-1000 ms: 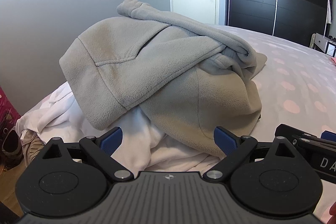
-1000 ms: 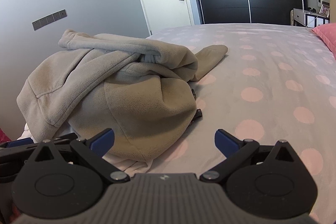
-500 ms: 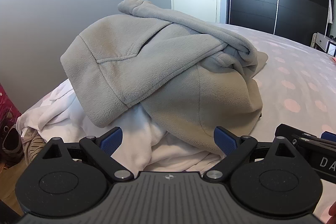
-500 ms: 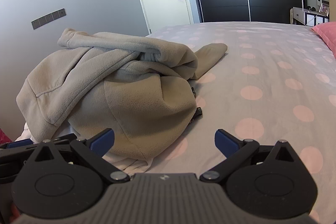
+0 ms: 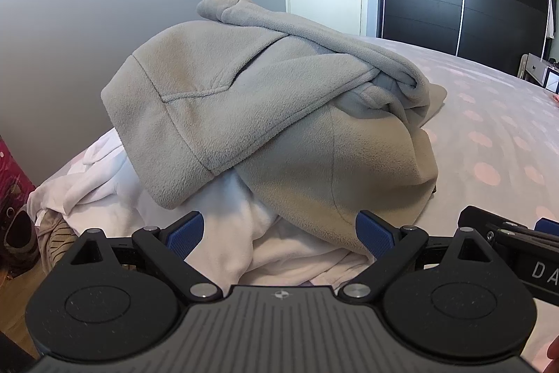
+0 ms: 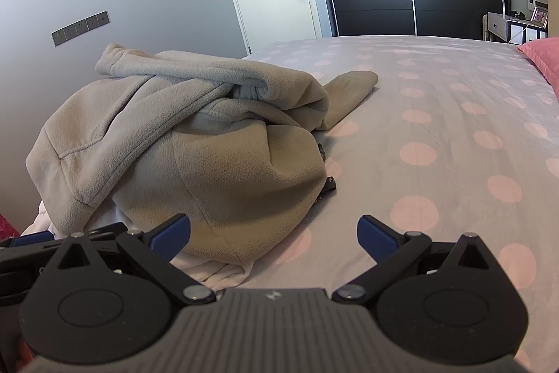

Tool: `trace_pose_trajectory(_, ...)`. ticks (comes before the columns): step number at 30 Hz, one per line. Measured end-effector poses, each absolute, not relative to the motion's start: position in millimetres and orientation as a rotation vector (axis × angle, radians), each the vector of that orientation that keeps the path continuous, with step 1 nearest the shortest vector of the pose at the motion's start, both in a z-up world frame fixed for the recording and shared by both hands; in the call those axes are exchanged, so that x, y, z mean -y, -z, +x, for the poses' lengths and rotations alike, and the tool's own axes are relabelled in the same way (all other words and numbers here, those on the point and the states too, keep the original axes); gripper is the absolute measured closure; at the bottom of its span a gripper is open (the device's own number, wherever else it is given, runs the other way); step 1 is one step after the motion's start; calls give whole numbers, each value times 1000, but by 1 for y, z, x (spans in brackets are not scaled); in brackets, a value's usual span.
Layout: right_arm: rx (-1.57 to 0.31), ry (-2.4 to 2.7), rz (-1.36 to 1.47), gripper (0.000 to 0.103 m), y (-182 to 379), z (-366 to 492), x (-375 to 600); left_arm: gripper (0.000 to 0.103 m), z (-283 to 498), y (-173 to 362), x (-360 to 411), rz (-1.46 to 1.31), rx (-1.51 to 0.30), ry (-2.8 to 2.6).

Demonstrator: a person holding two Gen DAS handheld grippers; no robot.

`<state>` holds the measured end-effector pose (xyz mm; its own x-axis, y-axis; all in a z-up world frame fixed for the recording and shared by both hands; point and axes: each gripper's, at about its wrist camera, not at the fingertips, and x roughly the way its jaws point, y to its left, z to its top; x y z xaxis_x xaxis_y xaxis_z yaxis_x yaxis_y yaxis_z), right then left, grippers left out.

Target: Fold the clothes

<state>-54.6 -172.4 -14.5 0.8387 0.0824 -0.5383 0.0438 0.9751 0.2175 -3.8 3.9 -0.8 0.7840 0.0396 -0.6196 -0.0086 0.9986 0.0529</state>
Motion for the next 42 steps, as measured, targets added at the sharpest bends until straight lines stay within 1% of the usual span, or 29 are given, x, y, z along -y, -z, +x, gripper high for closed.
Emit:
trace_pose_trajectory(10, -576, -40, 208, 1, 16, -52, 169, 8, 0, 5, -6, 58, -697, -22)
trace_pose_trajectory(17, -593, -71, 168, 1, 16, -34, 159, 8, 16, 5, -14, 61, -730, -17)
trace_pose_trajectory(21, -590, -121, 116, 2, 10, -15, 150, 9, 35, 0, -23, 73, -744, 11)
trace_pose_trajectory(22, -593, -135, 94, 6, 10, -9, 147, 9, 40, -1, -25, 80, -742, 16)
trace_pose_trajectory(24, -603, -156, 45, 9, 11, 5, 143, 9, 51, -2, -29, 111, -733, 12)
trace_pose_trajectory(31, -655, -188, -37, 9, 35, 69, 144, 10, 84, 14, -20, 227, -696, 42)
trace_pose_trajectory(32, -660, -193, -58, 9, 39, 77, 144, 16, 88, 16, -18, 249, -686, 47)
trace_pose_trajectory(33, -666, -198, -78, 9, 42, 85, 144, 25, 91, 18, -16, 273, -676, 50)
trace_pose_trajectory(36, -686, -232, -106, 11, 52, 104, 140, 29, 101, 22, -13, 288, -657, 47)
trace_pose_trajectory(38, -700, -247, -112, 27, 58, 112, 137, 32, 106, 21, -13, 267, -651, 44)
trace_pose_trajectory(40, -713, -245, -113, 63, 62, 118, 134, 38, 109, 19, -13, 269, -638, 41)
trace_pose_trajectory(41, -718, -237, -113, 69, 62, 120, 134, 45, 109, 18, -13, 281, -631, 39)
trace_pose_trajectory(42, -711, -216, -116, 85, 61, 119, 134, 52, 110, 18, -12, 300, -628, 35)
